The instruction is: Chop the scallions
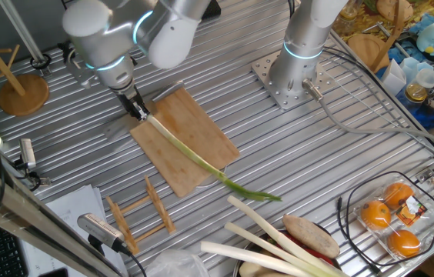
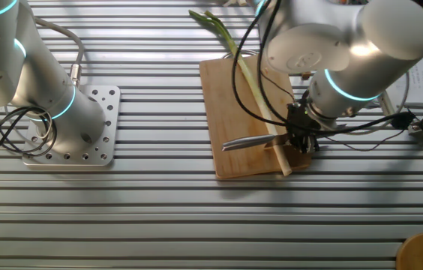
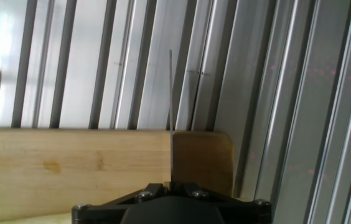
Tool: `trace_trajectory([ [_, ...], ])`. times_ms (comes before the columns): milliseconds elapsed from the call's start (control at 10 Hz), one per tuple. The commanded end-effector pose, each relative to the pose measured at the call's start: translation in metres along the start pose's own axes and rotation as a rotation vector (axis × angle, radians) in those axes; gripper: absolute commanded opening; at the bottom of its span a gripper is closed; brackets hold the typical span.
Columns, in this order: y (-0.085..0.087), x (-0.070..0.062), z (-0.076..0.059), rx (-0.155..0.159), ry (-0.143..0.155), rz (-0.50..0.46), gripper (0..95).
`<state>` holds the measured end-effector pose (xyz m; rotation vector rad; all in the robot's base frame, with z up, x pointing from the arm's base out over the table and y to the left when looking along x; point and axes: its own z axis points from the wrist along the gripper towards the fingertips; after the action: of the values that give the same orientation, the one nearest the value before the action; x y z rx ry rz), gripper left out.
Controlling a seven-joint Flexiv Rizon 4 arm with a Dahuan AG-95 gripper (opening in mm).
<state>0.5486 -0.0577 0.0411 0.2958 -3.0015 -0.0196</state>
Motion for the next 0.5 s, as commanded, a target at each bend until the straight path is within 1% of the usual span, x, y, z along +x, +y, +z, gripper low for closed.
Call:
trace_trajectory([
  [100, 0.0001, 0.0016, 0.0023, 0.001, 0.005, -0.003, 0.0],
  [400, 0.0007, 0.0034, -0.0066, -0.005, -0.008, -0.011, 0.0],
  [500, 0.0009, 0.0036, -0.0075, -0.007, -0.011, -0.012, 0.0],
])
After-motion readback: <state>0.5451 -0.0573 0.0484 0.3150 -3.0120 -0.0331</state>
